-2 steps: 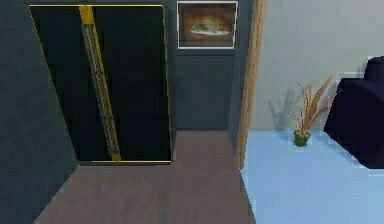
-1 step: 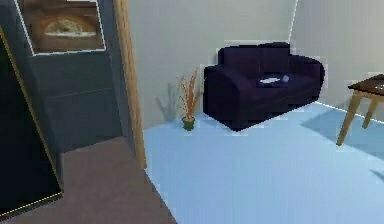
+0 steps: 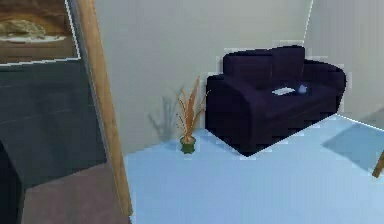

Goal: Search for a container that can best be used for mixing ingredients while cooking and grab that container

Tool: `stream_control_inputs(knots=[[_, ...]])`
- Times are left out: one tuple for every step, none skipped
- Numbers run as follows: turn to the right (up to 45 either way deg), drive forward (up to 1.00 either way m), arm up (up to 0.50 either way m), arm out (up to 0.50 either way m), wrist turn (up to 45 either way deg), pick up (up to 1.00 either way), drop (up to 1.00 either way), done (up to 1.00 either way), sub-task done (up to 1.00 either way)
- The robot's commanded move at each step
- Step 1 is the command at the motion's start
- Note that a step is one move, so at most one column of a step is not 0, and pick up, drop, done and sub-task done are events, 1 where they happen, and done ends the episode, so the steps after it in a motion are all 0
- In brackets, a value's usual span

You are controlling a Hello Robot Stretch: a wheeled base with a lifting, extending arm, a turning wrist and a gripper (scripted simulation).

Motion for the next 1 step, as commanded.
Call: stream_control_inputs(knots=[[45.0, 0.00, 0.00, 0.00, 0.0, 0.00, 0.00, 0.00, 0.00]])
